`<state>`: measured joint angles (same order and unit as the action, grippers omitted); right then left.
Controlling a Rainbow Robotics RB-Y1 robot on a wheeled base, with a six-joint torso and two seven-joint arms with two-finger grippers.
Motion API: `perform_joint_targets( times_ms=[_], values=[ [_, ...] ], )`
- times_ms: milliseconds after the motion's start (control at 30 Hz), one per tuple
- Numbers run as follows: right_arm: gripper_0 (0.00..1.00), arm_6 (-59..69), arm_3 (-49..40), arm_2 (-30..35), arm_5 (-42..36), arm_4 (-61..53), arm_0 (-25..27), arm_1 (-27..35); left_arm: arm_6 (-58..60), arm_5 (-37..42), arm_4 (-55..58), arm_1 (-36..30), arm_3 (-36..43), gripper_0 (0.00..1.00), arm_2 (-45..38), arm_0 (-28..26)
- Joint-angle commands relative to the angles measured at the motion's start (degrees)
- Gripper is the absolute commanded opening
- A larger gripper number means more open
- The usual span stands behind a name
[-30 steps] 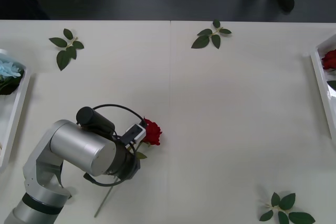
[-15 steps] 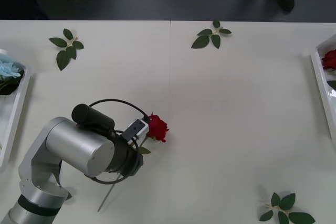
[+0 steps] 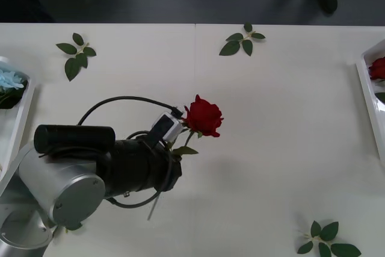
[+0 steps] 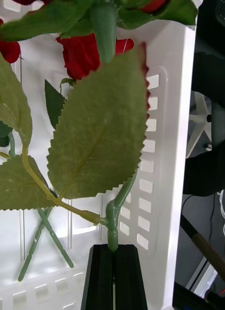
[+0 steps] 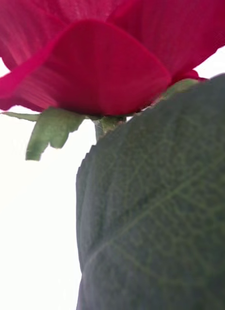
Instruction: Put the red flowers into the right box and the blue flowers into the left box
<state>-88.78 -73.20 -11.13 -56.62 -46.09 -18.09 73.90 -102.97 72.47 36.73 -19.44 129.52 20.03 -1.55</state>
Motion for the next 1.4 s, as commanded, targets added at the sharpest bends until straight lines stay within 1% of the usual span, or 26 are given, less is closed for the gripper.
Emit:
perform_joint_targets(
  times_ms=[33,100,133,200,233,300,500,533,567,667,733,867,967,1067,1100,1200,1333,1400],
  values=[
    [0.00,-2.2,1.5,2.1,0.9,0.2,-1.2,0.2,-11.6,-5.1,13.0,-0.4,2.0,0.00,-6.0,-0.5],
    [0.00,-2.5,1.6,2.9,1.1,-0.7,-1.2,0.2,-15.3,-6.5,19.4,-0.1,2.1,0.00,-8.3,-0.4],
    [0.14,-2.6,1.6,3.0,1.3,-0.8,-1.2,0.2,-18.2,-7.3,24.2,0.1,2.0,0.00,-10.2,-0.4],
    [0.54,-3.0,1.6,3.0,1.7,-0.8,-1.2,0.2,-21.3,-7.7,29.3,0.1,2.0,0.00,-12.3,-0.4],
    [0.76,-3.2,1.6,3.0,2.0,-1.0,-1.2,0.2,-23.1,-7.7,32.4,0.1,2.0,0.00,-13.7,-0.4],
    [0.93,-3.1,1.6,3.0,2.4,-2.1,-1.2,0.2,-25.5,-7.8,36.5,0.2,2.0,0.00,-15.6,-0.4],
    [0.94,-2.7,1.5,5.5,2.4,-5.7,-0.9,0.2,-32.2,-9.1,49.0,0.3,1.9,0.00,-19.9,-0.4],
    [0.94,-2.7,1.5,5.5,2.4,-5.7,-0.9,0.2,-32.2,-9.1,49.0,0.3,1.9,0.00,-19.9,-0.4],
    [0.94,-3.2,1.2,6.6,2.5,-8.4,-0.9,0.2,-34.2,-9.6,52.7,0.3,1.8,0.00,-20.5,-0.4],
    [0.94,-4.0,-0.6,8.7,1.7,-11.8,-0.6,0.2,-37.8,-10.7,57.0,0.3,1.8,0.00,-20.5,-0.2],
    [0.94,-4.6,-4.5,11.7,-0.4,-14.4,0.3,0.2,-41.7,-11.0,59.6,0.7,1.8,0.00,-20.5,0.1],
    [0.94,-5.6,-11.3,15.4,-2.9,-18.8,1.7,0.2,-47.9,-11.0,62.2,1.4,1.9,0.00,-20.4,0.2],
    [0.94,-6.5,-17.9,18.5,-4.5,-24.6,2.8,0.2,-52.0,-11.0,65.9,1.6,1.9,0.00,-20.4,0.3],
    [0.94,-7.2,-23.5,21.5,-5.7,-29.8,3.9,0.2,-52.0,-11.0,68.0,2.0,1.9,0.00,-20.4,0.3],
    [0.94,-7.6,-26.6,23.3,-6.1,-33.0,4.6,0.2,-52.0,-11.0,68.5,2.3,1.9,0.00,-20.4,0.3],
    [0.94,-8.3,-31.0,25.3,-6.1,-37.8,6.0,0.2,-52.0,-11.0,68.3,2.7,1.9,0.00,-20.4,0.8],
    [0.94,-9.7,-38.7,28.9,-6.1,-44.6,10.0,0.5,-52.0,-10.5,66.2,3.4,1.9,0.00,-20.4,1.8],
    [0.94,-12.5,-42.2,30.1,-5.9,-47.4,11.9,1.2,-52.0,-10.5,65.7,3.7,1.9,0.00,-20.4,2.0]
  ],
)
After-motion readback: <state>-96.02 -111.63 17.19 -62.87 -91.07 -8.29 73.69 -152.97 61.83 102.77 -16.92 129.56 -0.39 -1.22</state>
